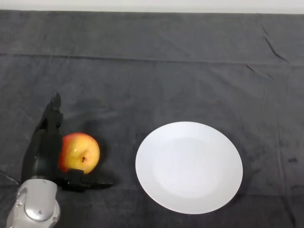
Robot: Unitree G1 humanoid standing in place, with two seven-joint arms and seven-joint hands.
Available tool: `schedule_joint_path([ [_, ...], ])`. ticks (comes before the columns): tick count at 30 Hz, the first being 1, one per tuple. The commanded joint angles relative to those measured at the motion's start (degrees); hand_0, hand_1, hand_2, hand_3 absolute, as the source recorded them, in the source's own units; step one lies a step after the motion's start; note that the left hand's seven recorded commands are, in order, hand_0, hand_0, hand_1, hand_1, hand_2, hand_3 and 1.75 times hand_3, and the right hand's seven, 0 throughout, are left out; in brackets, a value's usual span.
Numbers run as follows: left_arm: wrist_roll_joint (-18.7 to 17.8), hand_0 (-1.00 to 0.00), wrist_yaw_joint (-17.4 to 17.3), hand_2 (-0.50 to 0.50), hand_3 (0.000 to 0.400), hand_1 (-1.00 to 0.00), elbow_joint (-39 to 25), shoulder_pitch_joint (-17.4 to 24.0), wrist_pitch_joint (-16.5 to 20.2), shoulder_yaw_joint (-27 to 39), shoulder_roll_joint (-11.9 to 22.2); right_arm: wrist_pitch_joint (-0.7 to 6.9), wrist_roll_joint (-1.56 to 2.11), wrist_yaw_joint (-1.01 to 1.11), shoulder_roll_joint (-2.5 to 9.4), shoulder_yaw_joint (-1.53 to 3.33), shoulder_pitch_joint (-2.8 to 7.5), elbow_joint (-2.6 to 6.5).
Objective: Move the apple to the plate
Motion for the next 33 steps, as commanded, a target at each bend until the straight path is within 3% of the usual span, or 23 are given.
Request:
schedule_joint_path([
  [1, 2.0, 0.00, -0.7, 0.00, 0.000, 0.00, 2.5, -2.4, 0.7, -1.5, 2.4, -0.42, 1.04, -0.34, -1.00, 0.14, -0.60, -0.78],
  [3, 2.2, -0.42, -0.9, -0.21, 0.166, 0.00, 2.7, -2.5, 1.0, -1.6, 2.5, -0.41, 1.04, -0.34, -0.99, 0.14, -0.60, -0.79],
  [4, 2.4, -0.96, -0.9, -0.48, 0.386, 0.00, 2.7, -2.5, 1.1, -1.6, 2.6, -0.41, 1.05, -0.35, -0.99, 0.14, -0.59, -0.79],
  [5, 2.5, -1.00, -1.0, -0.41, 0.400, -0.18, 2.8, -2.6, 1.3, -1.6, 2.7, -0.41, 1.05, -0.35, -0.99, 0.15, -0.59, -0.79],
  [6, 2.7, -1.00, -1.1, -0.18, 0.400, -0.64, 2.7, -2.6, 1.5, -1.5, 2.8, -0.41, 1.05, -0.35, -0.99, 0.15, -0.59, -0.80],
  [7, 2.9, -1.00, -1.1, 0.00, 0.400, -1.00, 2.6, -2.7, 1.7, -1.4, 2.9, -0.41, 1.05, -0.35, -0.99, 0.15, -0.59, -0.80],
  [19, 5.9, -1.00, -0.3, 0.00, 0.400, -1.00, 1.0, -2.5, 3.6, 0.1, 4.2, -0.41, 1.07, -0.36, -1.00, 0.15, -0.59, -0.79],
  [33, 13.7, -1.00, 0.3, 0.00, 0.400, -1.00, -16.0, -6.3, 16.6, -4.0, 1.9, -0.41, 1.10, -0.30, -1.09, 0.12, -0.64, -0.62],
])
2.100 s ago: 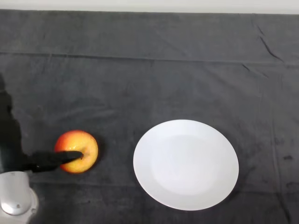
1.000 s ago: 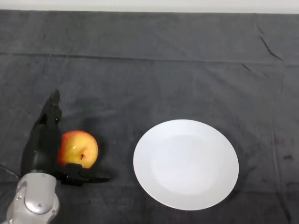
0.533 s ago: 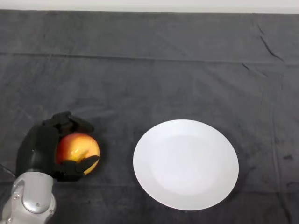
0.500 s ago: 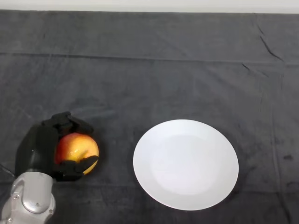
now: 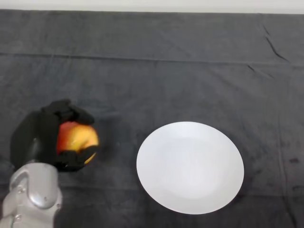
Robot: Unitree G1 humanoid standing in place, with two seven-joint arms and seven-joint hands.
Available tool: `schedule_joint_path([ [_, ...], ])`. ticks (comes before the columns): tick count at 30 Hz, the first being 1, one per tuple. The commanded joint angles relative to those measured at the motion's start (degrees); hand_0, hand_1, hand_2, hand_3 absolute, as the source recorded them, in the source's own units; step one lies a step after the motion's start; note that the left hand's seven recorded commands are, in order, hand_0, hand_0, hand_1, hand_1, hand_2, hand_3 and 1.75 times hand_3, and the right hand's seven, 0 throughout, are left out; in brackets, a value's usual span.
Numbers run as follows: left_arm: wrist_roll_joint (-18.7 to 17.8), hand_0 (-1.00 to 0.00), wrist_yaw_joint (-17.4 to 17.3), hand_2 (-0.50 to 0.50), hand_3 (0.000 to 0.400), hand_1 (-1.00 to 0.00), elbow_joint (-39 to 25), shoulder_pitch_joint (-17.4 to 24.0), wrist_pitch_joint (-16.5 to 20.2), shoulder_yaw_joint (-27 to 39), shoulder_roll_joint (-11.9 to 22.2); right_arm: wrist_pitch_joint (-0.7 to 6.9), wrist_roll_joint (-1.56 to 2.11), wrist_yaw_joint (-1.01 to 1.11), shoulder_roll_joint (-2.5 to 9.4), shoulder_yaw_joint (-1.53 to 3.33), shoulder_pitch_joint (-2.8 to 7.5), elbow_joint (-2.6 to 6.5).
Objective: Move the apple to the plate
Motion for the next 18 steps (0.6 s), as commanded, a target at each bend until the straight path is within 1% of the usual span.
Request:
schedule_joint_path([
  [1, 2.3, -1.00, 0.7, 0.00, 0.400, -1.00, -4.2, -3.3, 1.0, -1.9, 0.4, -0.42, 1.11, -0.27, -1.10, 0.09, -0.65, -0.60],
  [4, 4.0, -1.00, 1.1, 0.00, 0.400, -1.00, -6.2, -4.5, 2.1, -4.1, -0.4, -0.43, 1.12, -0.24, -1.14, 0.07, -0.67, -0.53],
  [8, 5.5, -1.00, 1.8, 0.00, 0.400, -1.00, -6.9, -6.0, 2.3, -6.9, -1.2, -0.43, 1.14, -0.20, -1.18, 0.05, -0.70, -0.43],
  [13, 6.4, -1.00, 2.5, 0.00, 0.400, -1.00, -5.5, -8.4, 1.7, -10.4, -2.4, -0.44, 1.16, -0.15, -1.23, 0.02, -0.73, -0.32],
  [18, 6.2, -1.00, 2.8, 0.00, 0.400, -1.00, -3.0, -11.0, 0.9, -13.7, -3.6, -0.45, 1.17, -0.11, -1.27, 0.00, -0.76, -0.23],
])
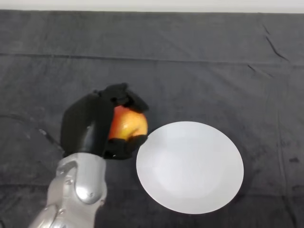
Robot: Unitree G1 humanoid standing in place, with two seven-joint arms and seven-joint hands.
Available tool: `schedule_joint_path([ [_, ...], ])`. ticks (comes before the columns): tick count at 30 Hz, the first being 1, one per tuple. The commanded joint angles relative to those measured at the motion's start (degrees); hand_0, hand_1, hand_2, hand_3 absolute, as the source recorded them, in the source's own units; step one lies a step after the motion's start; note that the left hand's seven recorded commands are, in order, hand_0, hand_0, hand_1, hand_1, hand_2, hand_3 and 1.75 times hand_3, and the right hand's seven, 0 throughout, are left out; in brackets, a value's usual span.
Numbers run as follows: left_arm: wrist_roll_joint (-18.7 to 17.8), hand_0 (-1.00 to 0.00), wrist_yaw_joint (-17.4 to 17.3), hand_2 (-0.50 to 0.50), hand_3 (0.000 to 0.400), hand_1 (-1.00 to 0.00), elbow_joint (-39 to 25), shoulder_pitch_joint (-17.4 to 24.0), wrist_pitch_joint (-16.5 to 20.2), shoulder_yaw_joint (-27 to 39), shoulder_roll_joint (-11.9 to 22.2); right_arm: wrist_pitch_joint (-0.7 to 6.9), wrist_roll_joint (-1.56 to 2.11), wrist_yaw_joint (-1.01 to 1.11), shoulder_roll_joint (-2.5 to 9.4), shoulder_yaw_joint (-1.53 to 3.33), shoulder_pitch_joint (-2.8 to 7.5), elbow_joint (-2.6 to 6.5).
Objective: Move the apple to the plate
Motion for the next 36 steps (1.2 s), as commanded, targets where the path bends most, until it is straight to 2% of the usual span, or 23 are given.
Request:
schedule_joint_path([
  [1, 1.9, -1.00, 0.8, 0.00, 0.400, -1.00, 0.9, -3.7, -1.0, -0.9, -0.5, -0.48, 1.17, -0.10, -1.27, -0.03, -0.76, -0.22],
  [9, 0.5, -1.00, 1.5, 0.00, 0.400, -1.00, 6.2, -7.7, -2.4, -6.2, -2.5, -0.49, 1.18, -0.04, -1.31, -0.04, -0.79, -0.12],
  [16, -2.2, -1.00, 2.9, 0.00, 0.400, -1.00, 11.0, -10.8, -4.1, -12.1, -4.3, -0.50, 1.18, 0.00, -1.34, -0.05, -0.81, -0.06],
  [25, -6.3, -1.00, 4.2, 0.00, 0.400, -1.00, 15.6, -13.1, -6.9, -17.7, -4.9, -0.52, 1.18, 0.04, -1.37, -0.06, -0.83, 0.02],
  [36, -10.1, -1.00, 4.3, 0.00, 0.400, -1.00, 19.1, -14.6, -9.5, -21.2, -4.0, -0.53, 1.18, 0.08, -1.40, -0.07, -0.85, 0.09],
])
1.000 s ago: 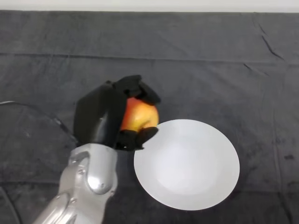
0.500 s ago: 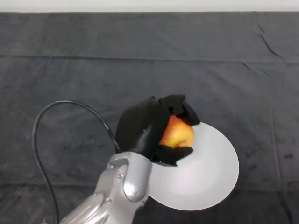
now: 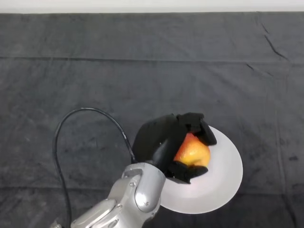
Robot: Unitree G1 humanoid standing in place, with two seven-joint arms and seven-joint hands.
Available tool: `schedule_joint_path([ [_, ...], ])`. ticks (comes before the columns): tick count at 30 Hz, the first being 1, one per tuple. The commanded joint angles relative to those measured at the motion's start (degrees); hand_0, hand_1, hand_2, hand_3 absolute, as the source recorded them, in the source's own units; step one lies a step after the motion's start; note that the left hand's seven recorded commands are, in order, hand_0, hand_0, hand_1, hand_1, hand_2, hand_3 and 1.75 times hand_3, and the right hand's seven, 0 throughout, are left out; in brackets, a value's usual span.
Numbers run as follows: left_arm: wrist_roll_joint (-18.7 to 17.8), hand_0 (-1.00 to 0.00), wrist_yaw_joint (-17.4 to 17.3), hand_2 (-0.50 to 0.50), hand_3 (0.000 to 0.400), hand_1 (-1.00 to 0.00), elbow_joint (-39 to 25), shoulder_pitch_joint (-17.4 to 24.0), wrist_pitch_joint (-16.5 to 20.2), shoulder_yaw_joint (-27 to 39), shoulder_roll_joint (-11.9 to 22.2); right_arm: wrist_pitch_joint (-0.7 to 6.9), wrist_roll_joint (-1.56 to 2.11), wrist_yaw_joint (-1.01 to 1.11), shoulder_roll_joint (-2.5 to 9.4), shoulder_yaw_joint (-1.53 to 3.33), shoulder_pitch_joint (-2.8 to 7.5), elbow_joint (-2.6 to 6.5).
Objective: Move the apple to the plate
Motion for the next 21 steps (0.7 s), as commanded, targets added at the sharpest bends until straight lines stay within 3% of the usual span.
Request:
schedule_joint_path([
  [1, -0.8, -1.00, 0.5, 0.00, 0.400, -1.00, 2.2, -3.9, -1.1, -1.6, 1.0, -0.52, 1.18, 0.09, -1.40, -0.05, -0.85, 0.09],
  [2, -1.0, -1.00, 0.4, 0.00, 0.400, -1.00, 2.2, -3.9, -1.1, -1.8, 1.1, -0.52, 1.18, 0.09, -1.40, -0.05, -0.85, 0.10],
  [3, -1.1, -1.00, 0.4, -0.04, 0.400, -0.91, 2.3, -3.9, -1.1, -1.9, 1.2, -0.52, 1.18, 0.09, -1.40, -0.05, -0.86, 0.11],
  [4, -1.3, -0.93, 0.3, -0.09, 0.373, -0.76, 2.3, -4.0, -1.1, -2.1, 1.2, -0.52, 1.18, 0.10, -1.41, -0.05, -0.86, 0.11],
  [5, -1.4, -0.79, 0.3, -0.11, 0.317, -0.56, 2.3, -4.0, -1.0, -2.2, 1.3, -0.52, 1.18, 0.10, -1.41, -0.05, -0.86, 0.12],
  [6, -1.6, -0.57, 0.2, -0.21, 0.229, -0.16, 2.3, -4.0, -1.0, -2.4, 1.4, -0.52, 1.18, 0.10, -1.41, -0.05, -0.86, 0.12],
  [7, -1.7, -0.44, 0.1, -0.22, 0.176, 0.00, 2.3, -4.1, -0.9, -2.5, 1.5, -0.52, 1.18, 0.10, -1.41, -0.05, -0.86, 0.13],
  [8, -1.8, -0.11, 0.1, -0.06, 0.045, 0.00, 2.3, -4.1, -0.8, -2.6, 1.5, -0.52, 1.18, 0.11, -1.41, -0.05, -0.86, 0.13],
  [9, -1.9, 0.00, -0.1, 0.00, 0.000, 0.00, 2.2, -4.2, -0.6, -2.7, 1.6, -0.53, 1.18, 0.11, -1.42, -0.06, -0.86, 0.14],
  [21, -3.3, 0.00, -2.1, 0.00, 0.000, 0.00, -0.9, -4.4, 0.3, 0.4, 4.0, -0.54, 1.18, 0.14, -1.43, -0.06, -0.88, 0.18],
])
